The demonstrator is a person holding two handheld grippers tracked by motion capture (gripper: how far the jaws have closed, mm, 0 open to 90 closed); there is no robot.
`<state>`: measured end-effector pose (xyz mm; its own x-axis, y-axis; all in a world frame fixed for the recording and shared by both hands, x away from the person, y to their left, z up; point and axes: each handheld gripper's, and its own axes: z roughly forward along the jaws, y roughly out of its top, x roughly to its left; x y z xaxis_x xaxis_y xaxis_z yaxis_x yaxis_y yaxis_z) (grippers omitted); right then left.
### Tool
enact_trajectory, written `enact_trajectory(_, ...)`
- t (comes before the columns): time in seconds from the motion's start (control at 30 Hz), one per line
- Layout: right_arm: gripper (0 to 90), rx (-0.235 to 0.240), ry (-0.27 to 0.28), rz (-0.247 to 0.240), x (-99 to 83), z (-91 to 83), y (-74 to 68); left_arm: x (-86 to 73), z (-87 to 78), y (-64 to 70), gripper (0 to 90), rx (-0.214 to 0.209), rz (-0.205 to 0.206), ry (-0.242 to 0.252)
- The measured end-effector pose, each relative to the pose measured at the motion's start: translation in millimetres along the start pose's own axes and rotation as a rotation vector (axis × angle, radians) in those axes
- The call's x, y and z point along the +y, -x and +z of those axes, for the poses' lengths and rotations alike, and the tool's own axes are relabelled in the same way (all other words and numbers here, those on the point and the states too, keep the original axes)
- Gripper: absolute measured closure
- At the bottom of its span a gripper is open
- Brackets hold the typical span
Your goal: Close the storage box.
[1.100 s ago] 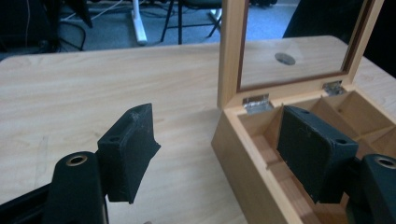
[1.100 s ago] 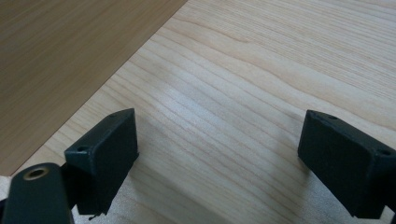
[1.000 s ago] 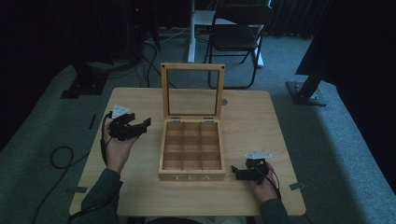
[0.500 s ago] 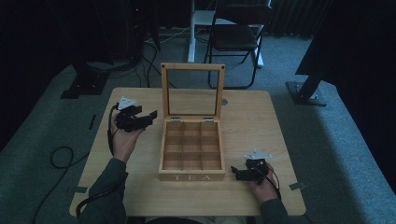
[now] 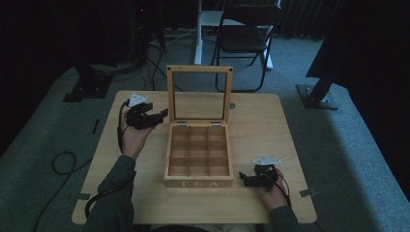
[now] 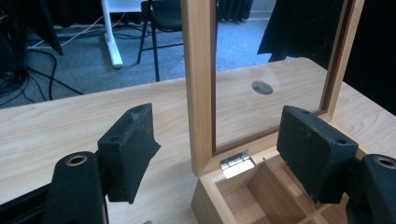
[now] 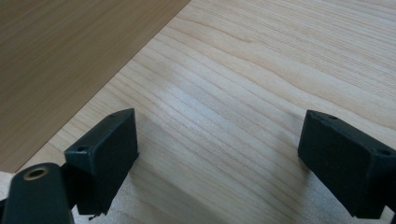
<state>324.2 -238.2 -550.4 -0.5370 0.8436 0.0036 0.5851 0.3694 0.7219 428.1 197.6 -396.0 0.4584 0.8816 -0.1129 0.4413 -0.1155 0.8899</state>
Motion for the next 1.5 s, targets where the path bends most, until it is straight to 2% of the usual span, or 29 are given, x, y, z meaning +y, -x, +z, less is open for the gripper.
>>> enact_trajectory(0.27, 11.7, 0.0, 0.0, 0.0, -0.1, -0.1, -0.2, 8.7, 5.3, -4.1, 27.9, 0.015, 0.021, 0.027)
enact_trajectory(0.53, 11.7, 0.002, 0.0, -0.001, -0.2, -0.1, -0.3, 12.0, 15.8, -11.6, 27.9, 0.002, -0.015, 0.037)
enact_trajectory(0.83, 11.7, 0.003, 0.0, -0.002, -0.2, -0.1, -0.5, 16.6, 37.1, -10.2, 27.9, -0.005, -0.017, 0.014)
enact_trajectory(0.97, 11.7, 0.004, 0.001, -0.003, -0.2, -0.1, -0.6, 20.8, 45.3, -7.7, 27.8, 0.003, 0.0, 0.003)
enact_trajectory(1.0, 11.6, 0.004, 0.001, -0.003, -0.3, -0.2, -0.7, 23.6, 54.3, -4.5, 27.6, 0.018, 0.023, -0.02)
enact_trajectory(1.17, 11.7, 0.009, 0.0, -0.006, -0.6, -0.6, -1.1, 26.8, 67.5, -0.8, 27.5, 0.023, 0.026, -0.036)
enact_trajectory(1.3, 11.7, 0.011, 0.0, -0.009, -0.8, -0.8, -1.4, 28.4, 74.3, -2.1, 27.4, 0.019, 0.012, -0.038)
enact_trajectory(1.4, 11.7, 0.012, 0.0, -0.009, -0.8, -0.9, -1.4, 31.2, 77.7, -7.5, 27.7, 0.004, -0.029, -0.025)
enact_trajectory(1.5, 11.6, 0.012, 0.0, -0.009, -0.8, -0.9, -1.5, 34.4, 79.7, -9.5, 29.0, 0.0, -0.03, -0.023)
